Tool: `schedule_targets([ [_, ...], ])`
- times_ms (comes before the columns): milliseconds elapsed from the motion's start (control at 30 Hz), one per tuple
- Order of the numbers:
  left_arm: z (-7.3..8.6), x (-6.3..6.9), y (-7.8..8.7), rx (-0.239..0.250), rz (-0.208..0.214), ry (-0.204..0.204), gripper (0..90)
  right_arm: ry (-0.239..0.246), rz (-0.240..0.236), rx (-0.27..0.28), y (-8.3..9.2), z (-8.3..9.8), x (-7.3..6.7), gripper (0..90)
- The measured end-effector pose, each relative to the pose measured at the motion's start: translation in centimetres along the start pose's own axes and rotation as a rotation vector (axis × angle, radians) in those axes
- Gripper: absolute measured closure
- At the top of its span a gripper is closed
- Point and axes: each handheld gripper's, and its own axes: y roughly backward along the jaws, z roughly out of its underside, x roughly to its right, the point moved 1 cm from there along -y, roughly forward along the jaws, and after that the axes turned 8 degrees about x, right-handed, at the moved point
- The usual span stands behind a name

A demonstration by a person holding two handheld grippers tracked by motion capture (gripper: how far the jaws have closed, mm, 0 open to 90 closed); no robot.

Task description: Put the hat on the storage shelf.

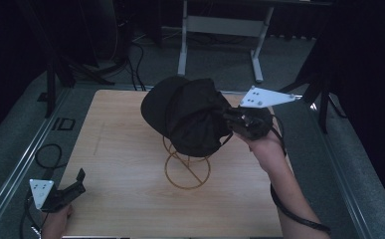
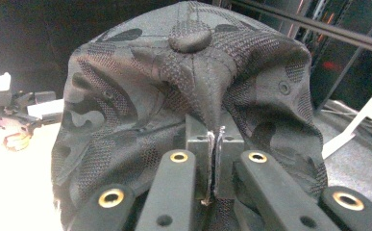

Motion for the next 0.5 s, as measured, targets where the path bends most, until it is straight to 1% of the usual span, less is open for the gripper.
schedule_targets([
  [267,0.0,0.0,0.0,0.003,0.000,0.003,0.6,-0.028,-0.013,-0.028,-1.1,1.8,-0.1,88.2],
  [500,0.0,0.0,0.0,-0.001,0.001,0.000,0.6,-0.055,-0.011,-0.058,-1.5,3.6,0.1,88.2],
])
